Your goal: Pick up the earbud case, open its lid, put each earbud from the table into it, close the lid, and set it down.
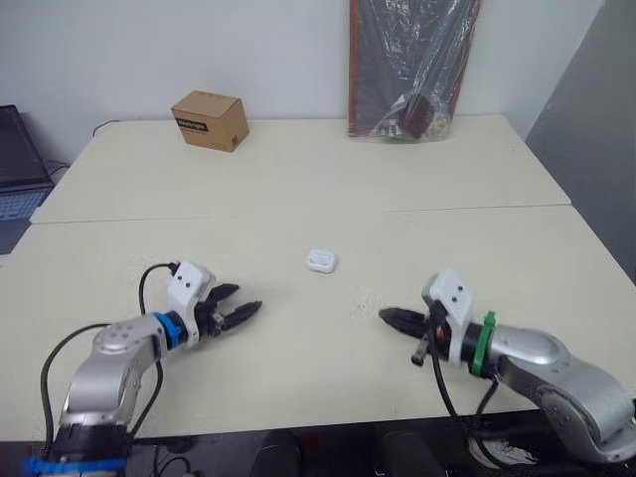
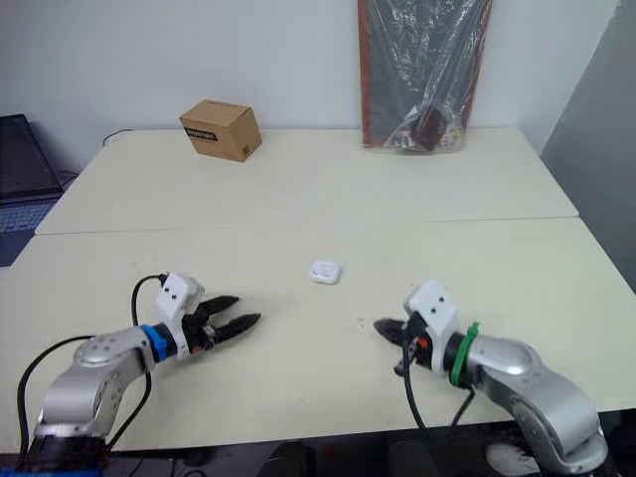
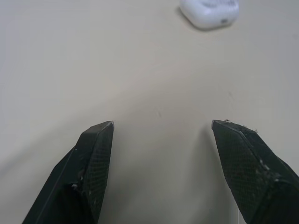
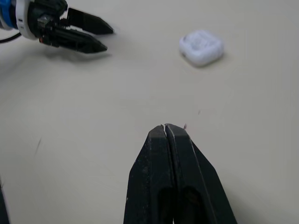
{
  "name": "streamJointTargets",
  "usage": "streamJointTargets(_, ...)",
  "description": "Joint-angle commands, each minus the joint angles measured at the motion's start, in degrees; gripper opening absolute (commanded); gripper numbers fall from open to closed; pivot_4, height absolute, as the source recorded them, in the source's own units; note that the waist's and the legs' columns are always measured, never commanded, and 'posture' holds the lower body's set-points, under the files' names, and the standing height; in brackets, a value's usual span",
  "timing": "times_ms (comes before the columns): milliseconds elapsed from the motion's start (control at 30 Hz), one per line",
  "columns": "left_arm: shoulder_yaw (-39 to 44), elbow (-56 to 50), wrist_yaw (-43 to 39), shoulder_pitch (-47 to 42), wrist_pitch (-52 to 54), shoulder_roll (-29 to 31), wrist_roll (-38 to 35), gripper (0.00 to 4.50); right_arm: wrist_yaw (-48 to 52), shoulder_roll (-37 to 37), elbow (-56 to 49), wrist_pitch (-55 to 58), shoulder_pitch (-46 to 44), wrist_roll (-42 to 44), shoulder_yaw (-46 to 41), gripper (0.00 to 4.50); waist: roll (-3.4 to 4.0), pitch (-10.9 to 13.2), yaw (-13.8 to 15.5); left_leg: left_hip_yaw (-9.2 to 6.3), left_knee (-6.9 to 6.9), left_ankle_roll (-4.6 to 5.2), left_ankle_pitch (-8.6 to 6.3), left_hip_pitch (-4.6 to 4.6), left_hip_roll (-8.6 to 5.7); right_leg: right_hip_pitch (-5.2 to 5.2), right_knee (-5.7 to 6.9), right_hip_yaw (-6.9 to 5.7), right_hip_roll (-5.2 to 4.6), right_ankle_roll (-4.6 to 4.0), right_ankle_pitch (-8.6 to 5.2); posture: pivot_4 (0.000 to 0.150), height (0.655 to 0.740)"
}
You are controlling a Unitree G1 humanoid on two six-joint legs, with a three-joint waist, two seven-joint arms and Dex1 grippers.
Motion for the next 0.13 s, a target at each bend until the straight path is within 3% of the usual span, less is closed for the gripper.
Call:
streamJointTargets(33, -0.2, -2.1, 2.0, 2.9, 0.5, -0.2, 0.4, 3.52, 3.2, -1.9, -3.1, -4.3, 3.2, 0.0, 0.6, 0.0, 0.02, 0.0, 0.1, 0.0, 0.0, 0.0, 0.0, 0.04, 0.0, 0.01, 0.0, 0.0, 0.0, 0.0, 0.0, 0.15, 0.74)
streamJointTargets(133, 0.2, -2.8, 1.3, 4.3, -1.2, -0.5, -1.0, 3.52, 3.1, -1.8, -2.6, -5.7, 3.9, -0.3, 0.6, 0.0, 0.02, 0.0, -0.1, 0.05, 0.0, 0.0, 0.0, 0.26, 0.04, 0.18, 0.02, 0.02, 0.04, -0.09, -0.05, 0.15, 0.74)
